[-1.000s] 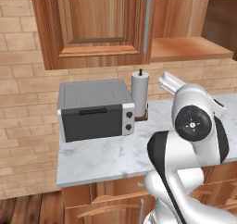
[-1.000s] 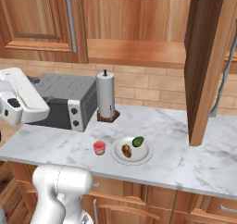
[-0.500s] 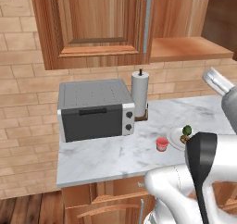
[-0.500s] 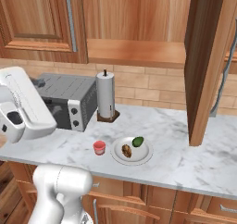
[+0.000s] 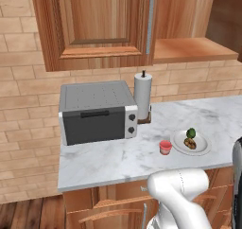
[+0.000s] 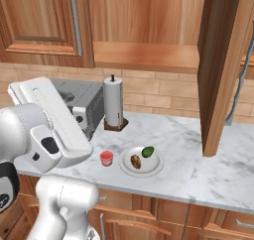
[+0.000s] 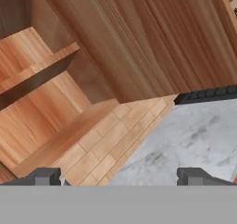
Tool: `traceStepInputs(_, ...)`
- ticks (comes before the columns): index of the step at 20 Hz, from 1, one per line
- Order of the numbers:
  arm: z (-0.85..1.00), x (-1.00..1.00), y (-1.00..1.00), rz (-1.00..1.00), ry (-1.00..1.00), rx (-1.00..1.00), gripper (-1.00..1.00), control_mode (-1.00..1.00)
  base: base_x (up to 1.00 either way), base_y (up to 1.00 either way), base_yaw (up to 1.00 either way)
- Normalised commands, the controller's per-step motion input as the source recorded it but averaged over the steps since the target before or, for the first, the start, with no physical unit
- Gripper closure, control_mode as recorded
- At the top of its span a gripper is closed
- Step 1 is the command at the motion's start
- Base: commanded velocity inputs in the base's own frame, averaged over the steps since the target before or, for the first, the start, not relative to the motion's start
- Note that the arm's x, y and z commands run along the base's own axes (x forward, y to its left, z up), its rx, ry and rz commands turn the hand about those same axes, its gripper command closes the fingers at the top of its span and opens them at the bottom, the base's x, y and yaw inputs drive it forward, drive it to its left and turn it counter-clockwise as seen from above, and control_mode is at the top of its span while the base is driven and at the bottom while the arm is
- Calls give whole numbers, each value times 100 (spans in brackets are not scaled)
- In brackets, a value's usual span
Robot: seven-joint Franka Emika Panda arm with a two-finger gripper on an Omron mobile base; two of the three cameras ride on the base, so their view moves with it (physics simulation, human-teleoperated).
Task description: Pick the avocado and bread from the counter and place them on the plate. Then pick the jam from the cabinet and place it next to the plate. Lastly close the cabinet door.
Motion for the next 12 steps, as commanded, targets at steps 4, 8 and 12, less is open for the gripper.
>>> traceStepInputs(4, 0, 5, -40, 11, 0, 0, -100, -100, 0, 0, 0)
traceStepInputs(8, -14, 19, -2, 13, 12, -14, -100, -100, 0, 0, 0)
traceStepInputs(12, -27, 4, 5, 10, 12, -22, -100, -100, 0, 0, 0)
